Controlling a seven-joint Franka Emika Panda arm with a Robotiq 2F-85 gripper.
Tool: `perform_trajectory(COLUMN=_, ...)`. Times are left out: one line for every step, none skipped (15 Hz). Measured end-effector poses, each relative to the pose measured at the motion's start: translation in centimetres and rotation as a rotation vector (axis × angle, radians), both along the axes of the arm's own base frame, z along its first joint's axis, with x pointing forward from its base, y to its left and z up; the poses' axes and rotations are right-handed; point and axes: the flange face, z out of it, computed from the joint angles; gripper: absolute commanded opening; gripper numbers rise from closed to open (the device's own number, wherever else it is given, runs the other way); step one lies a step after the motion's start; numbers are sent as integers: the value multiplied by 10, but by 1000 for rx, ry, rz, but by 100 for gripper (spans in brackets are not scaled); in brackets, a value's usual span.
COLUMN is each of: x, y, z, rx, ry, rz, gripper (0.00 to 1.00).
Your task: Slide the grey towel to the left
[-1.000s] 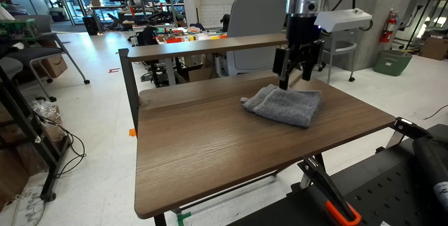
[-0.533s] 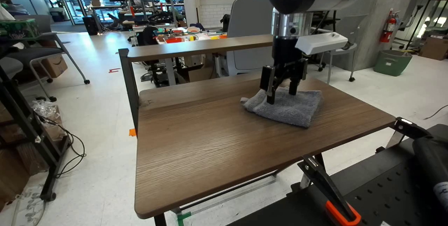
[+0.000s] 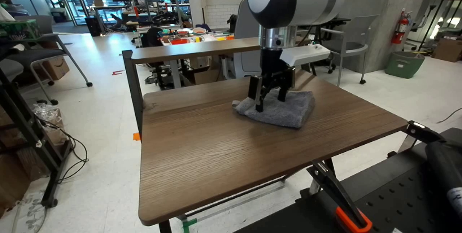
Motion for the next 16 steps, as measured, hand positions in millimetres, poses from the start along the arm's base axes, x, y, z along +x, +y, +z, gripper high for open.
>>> perform_trajectory(x=5, y=10, z=0, rx=4, ry=2, rz=16, gripper=100)
perform_trajectory(x=9, y=21, z=0, rx=9, ry=6, rz=35, gripper=100)
perform_trajectory(x=14, y=33, z=0, rx=13, ry=10, rz=57, gripper=100)
perform_trajectory(x=18, y=46, z=0, rx=17, ry=16, rz=79, gripper=100)
perform_trajectory(x=23, y=59, z=-1, rx=22, ry=22, rz=103, gripper=100)
perform_trajectory(x=27, y=72, z=-2, rx=26, ry=29, rz=126, gripper=100)
perform_trajectory(x=31, y=84, z=-3, rx=29, ry=36, rz=149, gripper=100)
perform_trajectory(x=35, y=95, z=-4, rx=31, ry=46, rz=172, gripper=100)
perform_trajectory(x=38, y=107, z=-5, rx=32, ry=58, rz=195, gripper=100)
perform_trajectory(x=41, y=117, z=-5, rx=31, ry=70, rz=216, gripper=100)
perform_trajectory(x=44, y=127, z=-6, rx=30, ry=80, rz=237, gripper=100)
perform_trajectory(x=47, y=137, z=-7, rx=29, ry=90, rz=256, gripper=100)
perform_trajectory(x=49, y=146, z=-8, rx=26, ry=100, rz=279, gripper=100)
perform_trajectory(x=50, y=156, z=-8, rx=21, ry=109, rz=300, gripper=100)
perform_trajectory(x=52, y=166, z=-8, rx=14, ry=114, rz=322, gripper=100)
perform_trajectory(x=53, y=175, z=-8, rx=9, ry=116, rz=340, gripper=100)
